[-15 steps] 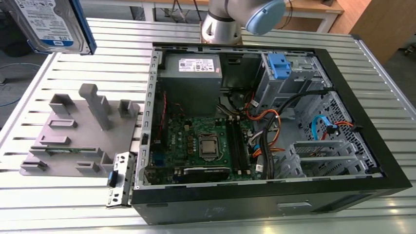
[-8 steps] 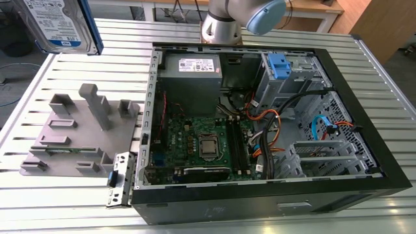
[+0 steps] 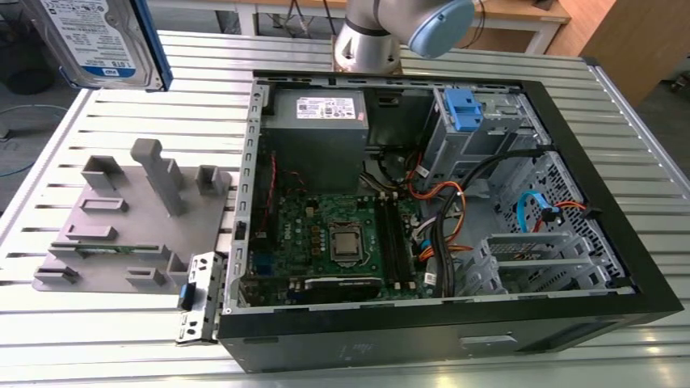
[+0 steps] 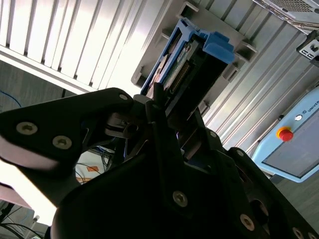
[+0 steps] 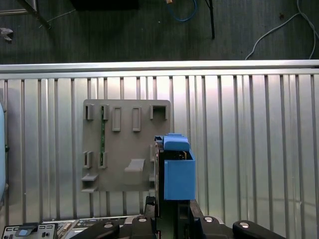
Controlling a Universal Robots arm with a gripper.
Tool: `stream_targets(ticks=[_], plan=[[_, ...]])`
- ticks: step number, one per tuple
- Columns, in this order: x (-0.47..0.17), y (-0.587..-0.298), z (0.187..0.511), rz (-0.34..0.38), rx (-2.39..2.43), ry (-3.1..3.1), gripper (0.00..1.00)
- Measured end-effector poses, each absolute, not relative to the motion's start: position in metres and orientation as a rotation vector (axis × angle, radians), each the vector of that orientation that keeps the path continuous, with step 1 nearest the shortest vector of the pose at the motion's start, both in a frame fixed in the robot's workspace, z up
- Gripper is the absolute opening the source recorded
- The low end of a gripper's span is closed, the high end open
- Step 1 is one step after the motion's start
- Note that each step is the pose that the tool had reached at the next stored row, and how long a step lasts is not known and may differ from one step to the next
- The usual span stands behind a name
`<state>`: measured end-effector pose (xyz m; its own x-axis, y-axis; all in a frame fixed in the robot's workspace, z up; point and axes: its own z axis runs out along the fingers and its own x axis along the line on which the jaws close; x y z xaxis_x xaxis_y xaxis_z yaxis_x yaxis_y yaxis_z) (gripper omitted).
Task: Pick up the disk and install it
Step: 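Pick up the disk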
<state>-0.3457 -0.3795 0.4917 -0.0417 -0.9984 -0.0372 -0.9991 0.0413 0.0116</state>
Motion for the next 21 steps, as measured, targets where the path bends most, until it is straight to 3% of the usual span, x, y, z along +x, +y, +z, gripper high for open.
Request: stream_targets(ticks=[21], plan=[[-0.3389,-0.3795,0.4917,0.053,-2.162,2.253,0.35]])
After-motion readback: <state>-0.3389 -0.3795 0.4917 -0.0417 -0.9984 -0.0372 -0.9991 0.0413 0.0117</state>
